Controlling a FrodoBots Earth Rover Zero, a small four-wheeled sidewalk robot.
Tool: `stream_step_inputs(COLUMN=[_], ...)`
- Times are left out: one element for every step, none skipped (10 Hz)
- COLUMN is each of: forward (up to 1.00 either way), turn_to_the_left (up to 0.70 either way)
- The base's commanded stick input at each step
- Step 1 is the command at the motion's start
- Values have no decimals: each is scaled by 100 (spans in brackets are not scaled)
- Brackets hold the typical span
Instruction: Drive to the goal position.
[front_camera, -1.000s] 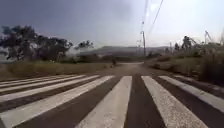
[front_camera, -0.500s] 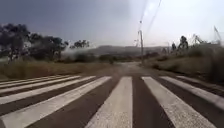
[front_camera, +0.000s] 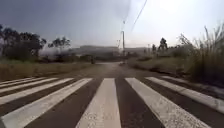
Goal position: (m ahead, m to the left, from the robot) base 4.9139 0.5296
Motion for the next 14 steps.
stream_step_inputs(forward=[85,85,85,85,85,85,85,85,85,85,85,85,85,85], turn_to_the_left=[0,0,0,0,0,0,0,0,0,0,0,0,0,27])
